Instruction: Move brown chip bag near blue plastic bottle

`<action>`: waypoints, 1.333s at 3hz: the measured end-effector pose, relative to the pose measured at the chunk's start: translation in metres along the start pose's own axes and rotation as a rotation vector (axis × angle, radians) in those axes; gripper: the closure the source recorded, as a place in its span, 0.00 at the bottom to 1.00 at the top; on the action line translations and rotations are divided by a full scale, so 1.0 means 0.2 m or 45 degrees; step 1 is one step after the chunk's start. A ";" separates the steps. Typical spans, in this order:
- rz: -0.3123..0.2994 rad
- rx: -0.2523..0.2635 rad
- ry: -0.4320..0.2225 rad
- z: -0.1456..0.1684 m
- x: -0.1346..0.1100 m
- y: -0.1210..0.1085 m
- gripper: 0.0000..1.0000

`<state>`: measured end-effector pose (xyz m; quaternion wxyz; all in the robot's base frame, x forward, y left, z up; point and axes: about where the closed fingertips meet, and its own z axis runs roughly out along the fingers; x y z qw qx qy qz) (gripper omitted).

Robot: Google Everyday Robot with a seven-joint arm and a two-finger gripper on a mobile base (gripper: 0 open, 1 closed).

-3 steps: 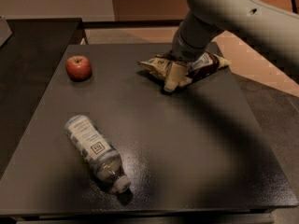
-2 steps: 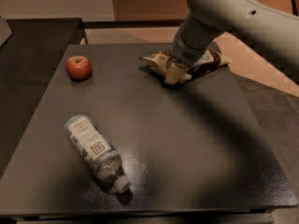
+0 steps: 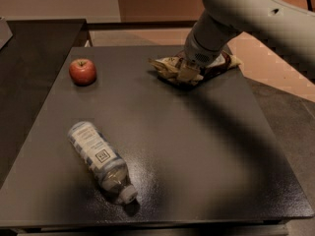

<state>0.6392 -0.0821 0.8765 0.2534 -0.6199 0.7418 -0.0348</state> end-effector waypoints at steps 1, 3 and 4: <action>-0.049 0.004 -0.052 -0.11 -0.04 0.05 1.00; -0.188 -0.079 -0.200 -0.34 -0.15 0.31 1.00; -0.241 -0.157 -0.263 -0.42 -0.20 0.50 1.00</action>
Offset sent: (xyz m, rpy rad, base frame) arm -0.0823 0.0227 0.0621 0.1026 -0.0467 0.2262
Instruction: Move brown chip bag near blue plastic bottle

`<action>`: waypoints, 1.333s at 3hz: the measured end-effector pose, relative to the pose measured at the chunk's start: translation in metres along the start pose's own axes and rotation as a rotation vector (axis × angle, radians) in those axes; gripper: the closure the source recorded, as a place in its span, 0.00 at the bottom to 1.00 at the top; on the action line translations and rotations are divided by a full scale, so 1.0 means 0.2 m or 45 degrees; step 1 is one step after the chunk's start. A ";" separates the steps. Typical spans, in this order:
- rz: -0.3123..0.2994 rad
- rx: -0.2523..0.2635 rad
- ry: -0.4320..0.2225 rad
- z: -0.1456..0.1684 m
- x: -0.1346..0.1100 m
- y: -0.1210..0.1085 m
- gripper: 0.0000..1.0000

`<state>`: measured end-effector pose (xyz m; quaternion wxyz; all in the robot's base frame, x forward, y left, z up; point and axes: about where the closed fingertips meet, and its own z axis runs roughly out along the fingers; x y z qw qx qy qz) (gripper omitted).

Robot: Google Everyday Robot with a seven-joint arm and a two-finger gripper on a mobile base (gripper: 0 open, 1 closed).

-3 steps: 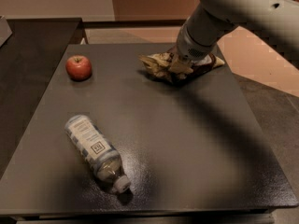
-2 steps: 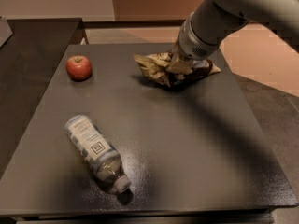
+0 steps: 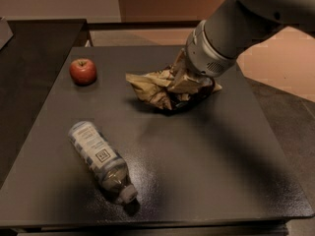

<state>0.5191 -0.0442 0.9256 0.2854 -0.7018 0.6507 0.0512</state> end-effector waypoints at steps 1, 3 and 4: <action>-0.037 -0.093 -0.056 -0.01 -0.09 0.20 1.00; -0.084 -0.249 -0.109 0.02 -0.19 0.48 1.00; -0.103 -0.297 -0.116 0.04 -0.21 0.57 0.82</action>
Offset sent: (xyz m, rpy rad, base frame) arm -0.1043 0.0365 -0.0188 0.0511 0.1673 0.1832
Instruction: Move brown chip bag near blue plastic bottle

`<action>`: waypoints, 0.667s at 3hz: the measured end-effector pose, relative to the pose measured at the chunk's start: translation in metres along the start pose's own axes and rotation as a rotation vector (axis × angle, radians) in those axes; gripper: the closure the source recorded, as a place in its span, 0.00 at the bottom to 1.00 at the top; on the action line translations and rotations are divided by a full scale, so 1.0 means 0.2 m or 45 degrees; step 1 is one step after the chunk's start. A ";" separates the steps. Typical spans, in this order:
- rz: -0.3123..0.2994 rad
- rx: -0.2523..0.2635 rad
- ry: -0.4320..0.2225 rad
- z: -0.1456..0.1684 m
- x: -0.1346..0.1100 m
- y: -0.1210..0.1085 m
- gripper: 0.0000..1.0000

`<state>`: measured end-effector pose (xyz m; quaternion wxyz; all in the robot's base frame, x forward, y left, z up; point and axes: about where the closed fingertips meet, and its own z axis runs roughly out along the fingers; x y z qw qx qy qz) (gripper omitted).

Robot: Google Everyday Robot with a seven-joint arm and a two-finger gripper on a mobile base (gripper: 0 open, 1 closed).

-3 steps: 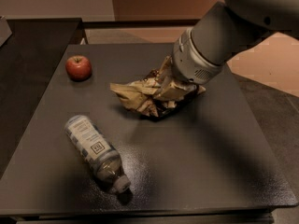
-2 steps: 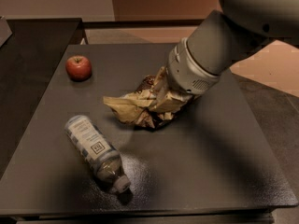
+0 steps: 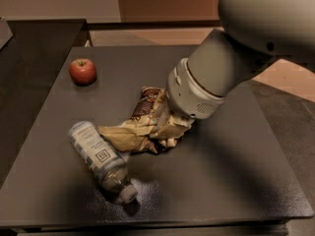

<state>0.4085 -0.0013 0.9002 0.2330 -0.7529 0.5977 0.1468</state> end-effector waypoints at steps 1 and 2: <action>-0.007 -0.019 -0.008 0.03 0.00 0.02 0.59; -0.011 -0.016 -0.006 0.03 -0.01 0.02 0.36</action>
Offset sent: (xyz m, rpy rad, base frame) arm -0.0034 0.0022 -0.0053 0.0020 0.0094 0.0115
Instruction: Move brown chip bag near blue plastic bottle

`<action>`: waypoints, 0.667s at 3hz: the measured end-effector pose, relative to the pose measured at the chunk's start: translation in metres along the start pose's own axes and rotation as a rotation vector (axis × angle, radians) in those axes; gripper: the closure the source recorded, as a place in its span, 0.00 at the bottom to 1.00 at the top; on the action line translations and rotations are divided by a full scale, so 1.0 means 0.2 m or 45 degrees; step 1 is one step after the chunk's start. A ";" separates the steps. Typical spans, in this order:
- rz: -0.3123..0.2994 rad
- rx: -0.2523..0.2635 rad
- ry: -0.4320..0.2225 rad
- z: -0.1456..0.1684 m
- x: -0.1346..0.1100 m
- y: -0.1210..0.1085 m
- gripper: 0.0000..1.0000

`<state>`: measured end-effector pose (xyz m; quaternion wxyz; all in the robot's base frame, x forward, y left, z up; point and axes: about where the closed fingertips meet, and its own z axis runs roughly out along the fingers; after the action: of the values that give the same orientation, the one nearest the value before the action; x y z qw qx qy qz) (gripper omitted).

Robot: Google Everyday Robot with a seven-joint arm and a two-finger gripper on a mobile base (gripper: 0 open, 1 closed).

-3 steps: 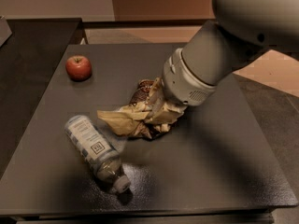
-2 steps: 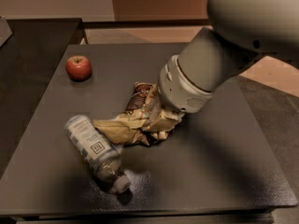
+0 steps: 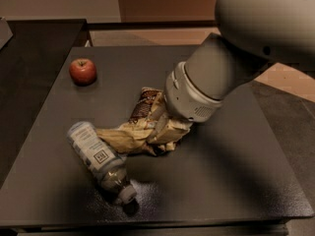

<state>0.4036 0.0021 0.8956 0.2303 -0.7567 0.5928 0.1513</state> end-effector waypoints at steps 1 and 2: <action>-0.005 0.003 0.003 0.00 -0.01 0.00 0.12; -0.009 0.006 0.005 -0.01 -0.02 0.01 0.00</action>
Offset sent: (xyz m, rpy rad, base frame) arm -0.0009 0.0009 0.0014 -0.0012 -0.0037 0.0015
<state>0.4016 0.0041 0.8986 0.2314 -0.7586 0.5908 0.1478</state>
